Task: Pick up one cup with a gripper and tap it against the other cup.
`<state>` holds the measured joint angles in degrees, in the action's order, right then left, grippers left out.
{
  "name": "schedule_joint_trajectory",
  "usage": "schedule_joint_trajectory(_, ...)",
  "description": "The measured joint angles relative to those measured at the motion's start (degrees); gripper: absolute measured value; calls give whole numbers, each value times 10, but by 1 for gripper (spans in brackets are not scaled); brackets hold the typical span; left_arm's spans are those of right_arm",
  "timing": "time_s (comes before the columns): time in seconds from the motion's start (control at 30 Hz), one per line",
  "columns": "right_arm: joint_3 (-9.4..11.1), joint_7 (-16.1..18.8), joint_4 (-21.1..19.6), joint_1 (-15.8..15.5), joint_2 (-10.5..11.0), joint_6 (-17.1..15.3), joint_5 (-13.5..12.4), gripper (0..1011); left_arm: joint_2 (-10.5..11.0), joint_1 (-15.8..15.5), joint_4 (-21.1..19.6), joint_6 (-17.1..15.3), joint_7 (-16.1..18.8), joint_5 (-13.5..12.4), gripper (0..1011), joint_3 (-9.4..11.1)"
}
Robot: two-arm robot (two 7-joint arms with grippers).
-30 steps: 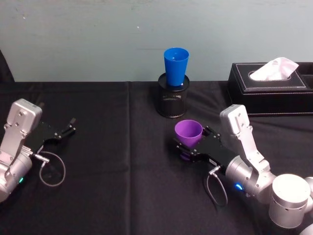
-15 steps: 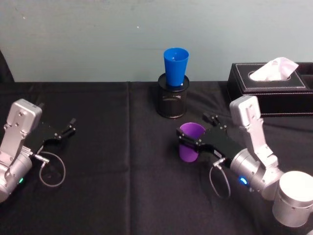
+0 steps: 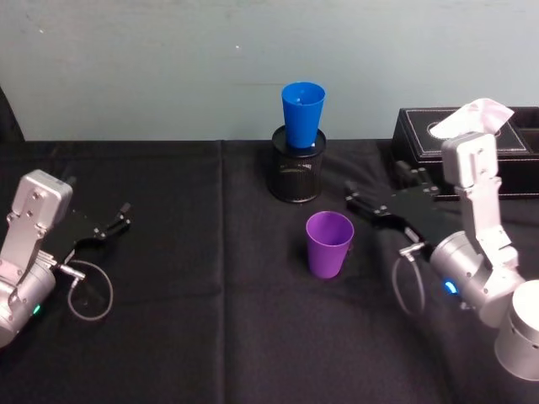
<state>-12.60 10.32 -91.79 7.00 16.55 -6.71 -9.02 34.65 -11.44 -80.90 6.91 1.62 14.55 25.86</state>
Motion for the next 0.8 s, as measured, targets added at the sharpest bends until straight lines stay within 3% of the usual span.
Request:
schedule_joint_trajectory(0.27,30,-51,22,-6,-10,-9,35,1003,0,0,0,0,0,0,1000,0)
schedule_joint_trajectory(0.63,21,-83,67,2,-26,5,95,1003,0,0,0,0,0,0,1000,0)
schedule_joint_trajectory(0.8,25,-83,71,2,-31,10,102,1003,0,0,0,0,0,0,1000,0)
